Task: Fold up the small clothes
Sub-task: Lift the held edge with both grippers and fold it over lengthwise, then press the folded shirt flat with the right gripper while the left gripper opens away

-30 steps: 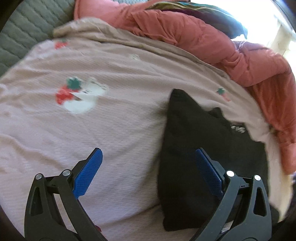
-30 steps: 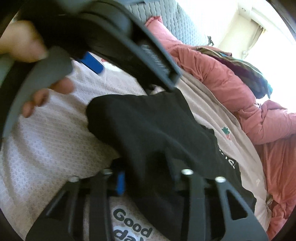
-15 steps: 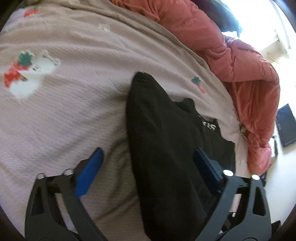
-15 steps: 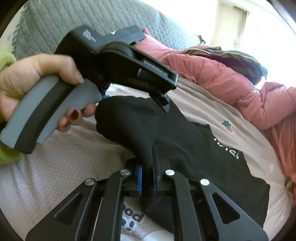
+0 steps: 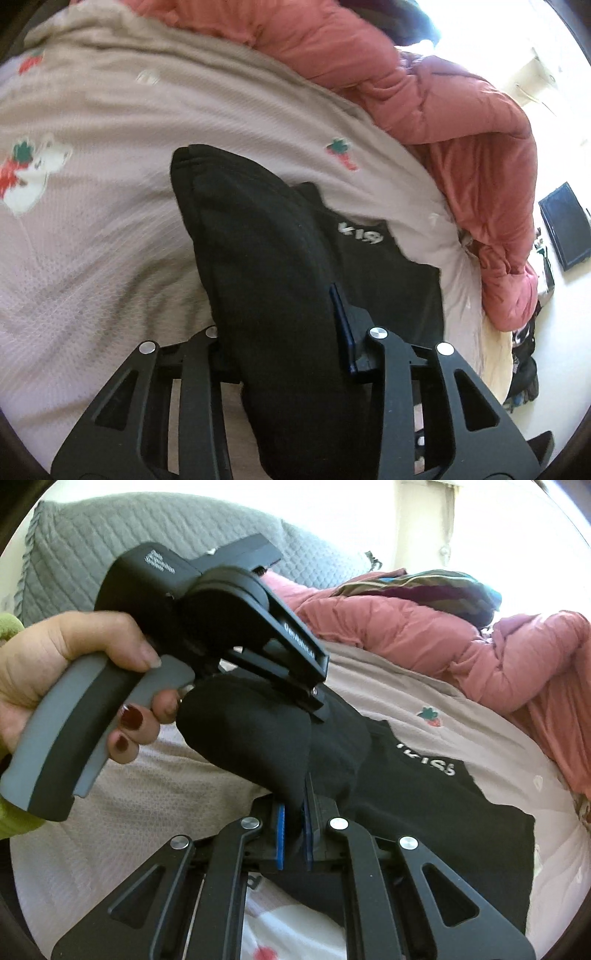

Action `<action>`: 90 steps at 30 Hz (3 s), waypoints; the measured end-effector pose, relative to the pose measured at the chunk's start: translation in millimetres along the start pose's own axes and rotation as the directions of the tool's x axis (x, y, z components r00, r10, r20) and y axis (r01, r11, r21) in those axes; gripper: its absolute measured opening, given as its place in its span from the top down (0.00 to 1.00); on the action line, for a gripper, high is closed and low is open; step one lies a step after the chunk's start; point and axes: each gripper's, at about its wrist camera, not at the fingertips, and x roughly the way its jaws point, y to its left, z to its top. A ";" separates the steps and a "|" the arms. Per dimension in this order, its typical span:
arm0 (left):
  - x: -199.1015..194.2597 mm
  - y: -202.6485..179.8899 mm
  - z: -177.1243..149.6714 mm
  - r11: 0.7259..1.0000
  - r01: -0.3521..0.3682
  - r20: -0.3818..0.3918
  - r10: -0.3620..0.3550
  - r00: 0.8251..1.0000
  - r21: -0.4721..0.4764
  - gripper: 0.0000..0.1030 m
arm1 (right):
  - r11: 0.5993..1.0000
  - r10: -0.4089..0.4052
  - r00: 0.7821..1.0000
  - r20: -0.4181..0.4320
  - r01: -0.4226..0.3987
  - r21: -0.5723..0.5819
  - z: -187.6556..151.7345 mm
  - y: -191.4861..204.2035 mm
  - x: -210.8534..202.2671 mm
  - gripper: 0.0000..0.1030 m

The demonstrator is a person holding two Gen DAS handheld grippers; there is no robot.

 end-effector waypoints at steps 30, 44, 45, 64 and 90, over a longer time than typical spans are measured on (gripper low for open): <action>56.4 -181.2 -28.4 0.958 -0.028 -0.062 0.048 0.997 0.284 0.74 | 0.899 0.014 0.998 0.056 -0.037 0.437 -76.7 -124.2 -84.1 0.94; 47.2 -161.5 -37.1 0.977 0.144 -0.063 -0.135 0.989 0.156 0.35 | 0.697 0.137 0.991 -0.004 -0.093 0.711 -123.7 -170.4 -74.3 0.93; 41.4 -158.5 -36.1 0.979 0.122 -0.040 -0.117 0.992 0.165 0.35 | 0.693 0.138 0.990 -0.004 -0.094 0.714 -125.3 -171.1 -76.0 0.93; 46.8 -106.4 -81.0 0.926 -0.173 0.048 0.167 0.985 0.337 0.33 | 0.742 0.022 1.000 -0.009 -0.010 0.670 -97.5 -217.7 -129.5 0.48; 47.3 -113.6 -87.0 0.908 -0.186 0.067 0.173 0.983 0.376 0.33 | 0.671 0.263 0.946 -0.189 -0.038 0.740 -69.2 -289.3 9.3 0.45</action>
